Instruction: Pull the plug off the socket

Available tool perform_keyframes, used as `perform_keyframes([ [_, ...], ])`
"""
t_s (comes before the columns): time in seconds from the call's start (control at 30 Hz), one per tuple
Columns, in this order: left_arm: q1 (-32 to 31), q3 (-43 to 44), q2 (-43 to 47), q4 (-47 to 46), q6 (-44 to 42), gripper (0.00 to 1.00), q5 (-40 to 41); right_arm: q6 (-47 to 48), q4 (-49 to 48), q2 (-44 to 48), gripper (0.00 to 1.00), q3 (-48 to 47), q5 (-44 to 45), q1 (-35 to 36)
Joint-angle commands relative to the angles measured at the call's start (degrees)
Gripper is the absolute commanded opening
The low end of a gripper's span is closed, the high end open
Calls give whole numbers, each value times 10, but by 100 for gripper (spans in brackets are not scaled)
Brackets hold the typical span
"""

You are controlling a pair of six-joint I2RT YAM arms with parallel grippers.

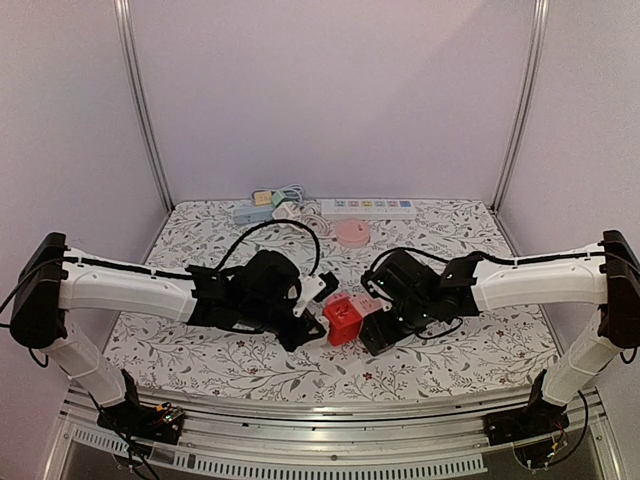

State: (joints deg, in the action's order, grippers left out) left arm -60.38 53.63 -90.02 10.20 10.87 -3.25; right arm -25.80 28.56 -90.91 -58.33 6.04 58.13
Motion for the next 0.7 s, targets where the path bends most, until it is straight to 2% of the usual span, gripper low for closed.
perform_keyframes([
  [0.0,12,4,17,20,1,0,-3,23,-23,26,45,11,31,2],
  [0.27,13,3,18,21,3,0,-4,-38,4,6,45,-11,82,1],
  [0.67,12,2,20,21,7,0,-5,-105,29,-4,45,-30,67,-23],
])
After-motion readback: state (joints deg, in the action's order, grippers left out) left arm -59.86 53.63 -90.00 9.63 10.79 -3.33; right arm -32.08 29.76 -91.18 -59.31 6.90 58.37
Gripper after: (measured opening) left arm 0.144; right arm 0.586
